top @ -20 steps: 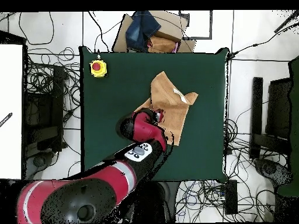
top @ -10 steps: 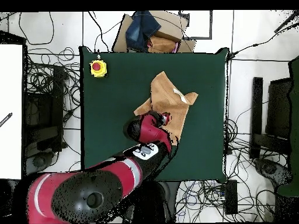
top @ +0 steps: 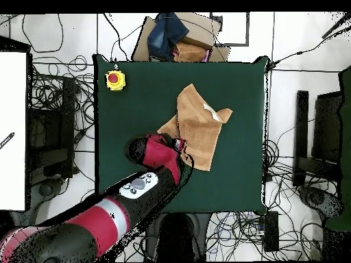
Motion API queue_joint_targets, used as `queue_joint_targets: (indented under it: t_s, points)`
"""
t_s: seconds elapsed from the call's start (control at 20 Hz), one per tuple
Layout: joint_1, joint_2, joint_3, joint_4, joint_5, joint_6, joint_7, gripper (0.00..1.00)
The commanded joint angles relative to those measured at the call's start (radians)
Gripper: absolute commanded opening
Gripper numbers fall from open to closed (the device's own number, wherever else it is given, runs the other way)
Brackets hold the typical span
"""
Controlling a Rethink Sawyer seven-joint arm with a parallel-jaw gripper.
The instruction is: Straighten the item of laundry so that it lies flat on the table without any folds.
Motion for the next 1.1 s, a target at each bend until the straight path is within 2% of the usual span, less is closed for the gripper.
queue_joint_targets:
  t_s: [0.05, 0.25, 0.35, 0.45, 0.55, 0.65, 0.8, 0.95, 1.1]
  points:
    - [0.038, -0.095, -0.068, -0.072, -0.001, 0.314, 0.325, 0.0]
    - [0.036, -0.036, -0.05, -0.109, 0.025, 0.264, 0.352, 0.0]
    - [0.013, -0.025, 0.015, -0.099, 0.041, 0.168, 0.327, 0.0]
    - [-0.04, -0.042, 0.132, -0.075, 0.042, 0.056, 0.253, 0.0]
    - [-0.076, -0.031, 0.207, -0.084, 0.028, -0.016, 0.21, 0.0]
    - [-0.145, -0.051, 0.324, -0.081, -0.02, -0.088, 0.121, 0.0]
    - [-0.263, -0.099, 0.512, -0.037, -0.124, -0.212, 0.056, 0.0]
    - [-0.296, -0.076, 0.569, -0.069, -0.205, -0.25, 0.06, 0.0]
    - [-0.314, -0.072, 0.617, -0.074, -0.229, -0.268, 0.117, 0.0]
